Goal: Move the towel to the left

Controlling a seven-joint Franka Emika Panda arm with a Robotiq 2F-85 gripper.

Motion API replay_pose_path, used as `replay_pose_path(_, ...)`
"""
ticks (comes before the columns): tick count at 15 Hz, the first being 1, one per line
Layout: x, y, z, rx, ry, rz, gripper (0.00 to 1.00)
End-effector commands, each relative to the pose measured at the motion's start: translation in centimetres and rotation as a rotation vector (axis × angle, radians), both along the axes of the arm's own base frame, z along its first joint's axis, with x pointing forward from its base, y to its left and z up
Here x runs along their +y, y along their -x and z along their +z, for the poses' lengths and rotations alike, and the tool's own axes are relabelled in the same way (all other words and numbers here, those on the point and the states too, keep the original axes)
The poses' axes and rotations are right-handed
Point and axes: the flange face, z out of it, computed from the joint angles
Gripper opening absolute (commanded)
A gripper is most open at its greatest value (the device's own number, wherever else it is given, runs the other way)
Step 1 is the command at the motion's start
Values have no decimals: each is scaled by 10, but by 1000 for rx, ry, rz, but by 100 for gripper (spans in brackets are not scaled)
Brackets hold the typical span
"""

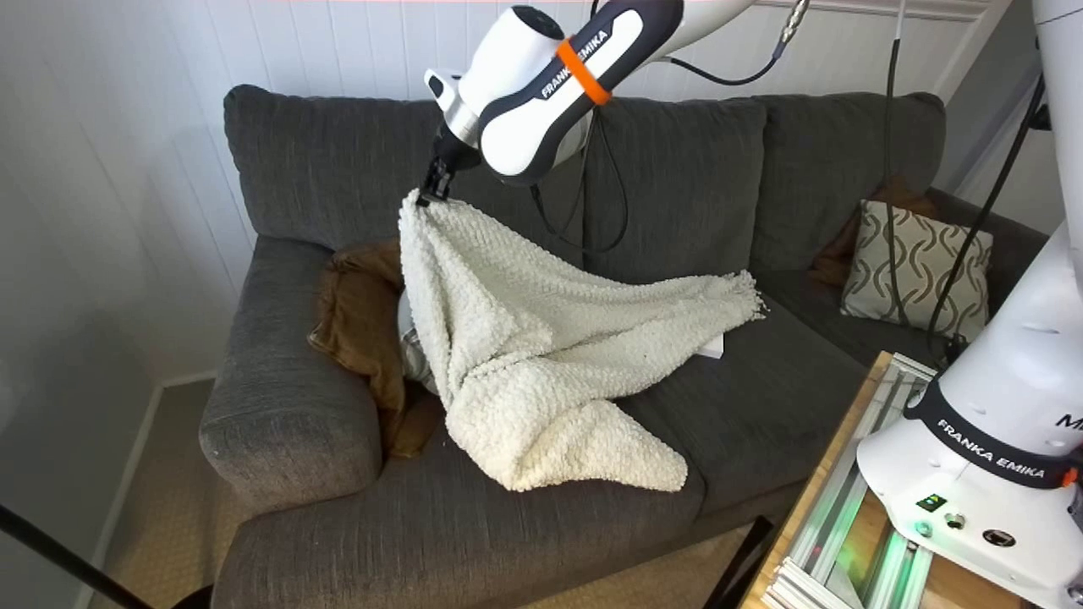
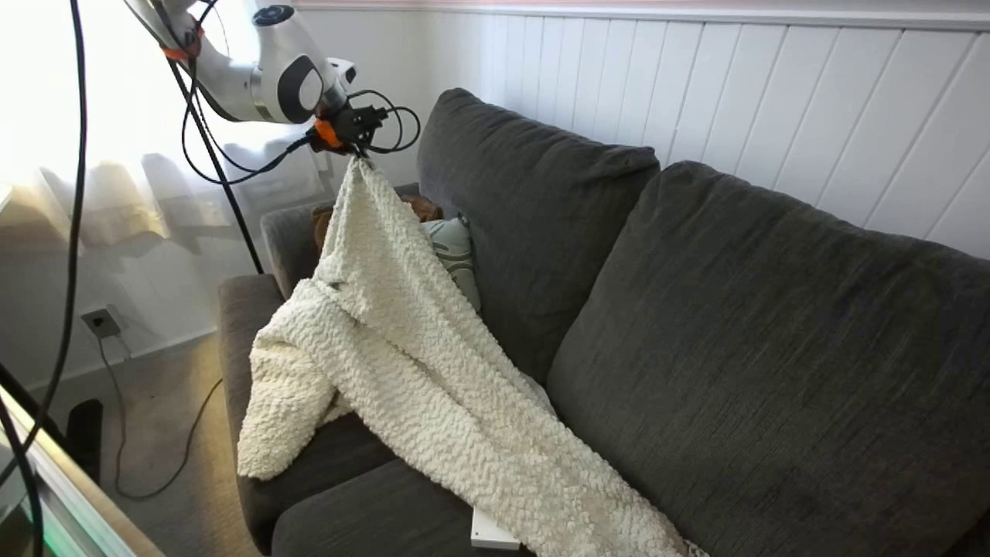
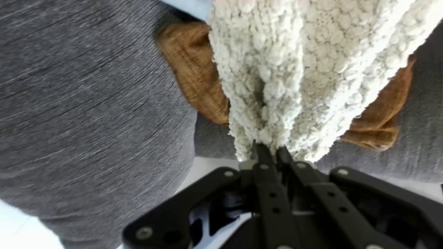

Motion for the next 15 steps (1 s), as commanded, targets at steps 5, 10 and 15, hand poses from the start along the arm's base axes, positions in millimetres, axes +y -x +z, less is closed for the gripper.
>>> replay_pose_path(5,0,-5,181,-342,-106,-129,2)
replay_pose_path(10,-6,-7,223,-394,-113,-161,6)
replay_pose_path(15,-7,-9,246,-437,-123,-174,6)
